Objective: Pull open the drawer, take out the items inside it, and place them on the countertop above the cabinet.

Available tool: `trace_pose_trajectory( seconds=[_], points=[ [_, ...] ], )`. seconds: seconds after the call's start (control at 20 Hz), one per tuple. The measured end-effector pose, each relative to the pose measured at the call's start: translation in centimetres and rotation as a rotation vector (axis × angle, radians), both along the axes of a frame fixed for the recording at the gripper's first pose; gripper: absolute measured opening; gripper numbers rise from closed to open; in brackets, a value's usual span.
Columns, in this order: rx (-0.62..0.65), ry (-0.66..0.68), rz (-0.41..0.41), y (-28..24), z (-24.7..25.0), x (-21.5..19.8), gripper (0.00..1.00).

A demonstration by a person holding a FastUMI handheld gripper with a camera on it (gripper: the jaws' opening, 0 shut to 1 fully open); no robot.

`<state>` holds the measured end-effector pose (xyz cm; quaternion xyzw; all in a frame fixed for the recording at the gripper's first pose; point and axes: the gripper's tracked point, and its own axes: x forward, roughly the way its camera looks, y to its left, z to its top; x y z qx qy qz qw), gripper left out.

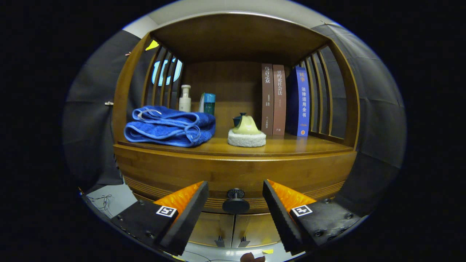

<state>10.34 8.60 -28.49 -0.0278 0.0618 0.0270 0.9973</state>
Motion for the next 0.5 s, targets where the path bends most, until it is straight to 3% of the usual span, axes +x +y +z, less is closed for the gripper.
trace_pose_trajectory(
  seconds=[0.5],
  points=[
    [0.055,-0.143,0.054,0.3,15.6,-6.6,0.98]
  ],
)
